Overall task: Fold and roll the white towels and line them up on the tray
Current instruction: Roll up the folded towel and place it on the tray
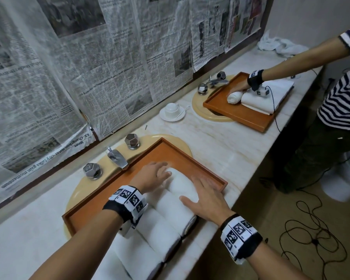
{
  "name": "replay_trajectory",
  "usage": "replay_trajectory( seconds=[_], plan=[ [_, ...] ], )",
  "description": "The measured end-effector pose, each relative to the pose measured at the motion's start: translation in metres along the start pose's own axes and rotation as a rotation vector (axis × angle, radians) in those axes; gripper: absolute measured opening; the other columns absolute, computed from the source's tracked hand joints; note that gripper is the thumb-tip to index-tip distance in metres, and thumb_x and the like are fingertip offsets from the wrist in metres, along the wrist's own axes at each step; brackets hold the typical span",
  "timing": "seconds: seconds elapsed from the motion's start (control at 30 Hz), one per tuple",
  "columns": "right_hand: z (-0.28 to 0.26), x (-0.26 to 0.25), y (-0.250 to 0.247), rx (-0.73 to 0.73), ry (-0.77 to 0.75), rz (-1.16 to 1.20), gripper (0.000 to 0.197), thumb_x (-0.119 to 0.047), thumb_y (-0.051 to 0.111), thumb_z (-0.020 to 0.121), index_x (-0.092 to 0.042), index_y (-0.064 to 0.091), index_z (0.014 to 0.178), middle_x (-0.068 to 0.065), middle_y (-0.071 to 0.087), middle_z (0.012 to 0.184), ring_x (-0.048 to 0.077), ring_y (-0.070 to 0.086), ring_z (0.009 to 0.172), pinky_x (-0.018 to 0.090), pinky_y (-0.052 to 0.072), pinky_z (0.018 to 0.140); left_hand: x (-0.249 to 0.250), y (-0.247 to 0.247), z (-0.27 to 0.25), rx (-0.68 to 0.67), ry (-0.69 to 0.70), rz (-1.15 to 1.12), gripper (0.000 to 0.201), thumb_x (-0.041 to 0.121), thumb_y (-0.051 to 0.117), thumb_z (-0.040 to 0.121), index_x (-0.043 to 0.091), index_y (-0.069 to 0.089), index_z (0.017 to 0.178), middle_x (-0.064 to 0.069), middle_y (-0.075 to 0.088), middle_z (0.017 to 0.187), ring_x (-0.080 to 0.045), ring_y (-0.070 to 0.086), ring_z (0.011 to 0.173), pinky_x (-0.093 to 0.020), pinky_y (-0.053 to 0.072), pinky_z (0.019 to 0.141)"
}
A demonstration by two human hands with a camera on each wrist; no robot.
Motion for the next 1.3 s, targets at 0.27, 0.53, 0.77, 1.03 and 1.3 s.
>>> replay_trajectory(
  seconds=[0.27, 0.53, 0.77, 1.03, 1.3],
  plan=[
    [-0.009, -0.041, -0.014, 0.055, -0.152, -0.056, 0.078, -0.063, 0.049, 0.093, -0.017, 0.028, 0.153, -0.001, 0.032, 0.155, 0.015, 0.028, 0.143, 0.033, 0.031, 0.112, -0.016, -0.028, -0.077, 0.133, -0.084, -0.049, 0.06, 0.059, 0.049, 0.096, 0.022, 0.049, 0.144, -0.001, 0.052, 0.144, -0.018, 0.053, 0.125, -0.037, 0.046, 0.104],
    [-0.05, -0.131, 0.016, 0.046, -0.348, -0.114, 0.08, -0.064, 0.049, 0.092, -0.016, 0.03, 0.153, -0.001, 0.032, 0.158, 0.014, 0.027, 0.145, 0.026, 0.023, 0.116, -0.077, -0.036, -0.219, 0.265, -0.224, -0.113, 0.057, 0.055, 0.051, 0.098, 0.024, 0.047, 0.146, 0.001, 0.049, 0.148, -0.016, 0.051, 0.127, -0.035, 0.044, 0.106],
    [-0.116, -0.243, 0.073, -0.016, -0.513, -0.122, 0.077, -0.062, 0.05, 0.093, -0.017, 0.03, 0.153, -0.002, 0.032, 0.157, 0.014, 0.027, 0.145, 0.025, 0.02, 0.116, -0.157, -0.024, -0.382, 0.388, -0.412, -0.177, 0.055, 0.059, 0.05, 0.096, 0.031, 0.048, 0.143, 0.006, 0.051, 0.143, -0.015, 0.05, 0.128, -0.038, 0.043, 0.106],
    [-0.173, -0.353, 0.155, -0.146, -0.713, -0.14, 0.086, -0.073, 0.039, 0.088, -0.017, 0.03, 0.153, 0.0, 0.034, 0.157, 0.016, 0.03, 0.144, 0.026, 0.023, 0.115, -0.217, 0.0, -0.545, 0.441, -0.669, -0.171, 0.055, 0.061, 0.046, 0.097, 0.034, 0.043, 0.145, 0.009, 0.042, 0.15, -0.017, 0.044, 0.133, -0.039, 0.042, 0.107],
    [-0.192, -0.435, 0.207, -0.281, -0.881, -0.169, 0.081, -0.065, 0.042, 0.095, -0.017, 0.022, 0.157, -0.002, 0.026, 0.161, 0.014, 0.023, 0.147, 0.027, 0.021, 0.117, -0.252, 0.012, -0.626, 0.523, -0.824, -0.238, 0.055, 0.06, 0.047, 0.097, 0.035, 0.043, 0.145, 0.009, 0.039, 0.153, -0.016, 0.038, 0.139, -0.042, 0.04, 0.108]
  ],
)
Point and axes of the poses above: each hand's wrist, its own z-axis towards the middle knuckle, its own y-axis out of the palm, x = y × z, the point moved 2 cm from there along z, towards the middle knuckle
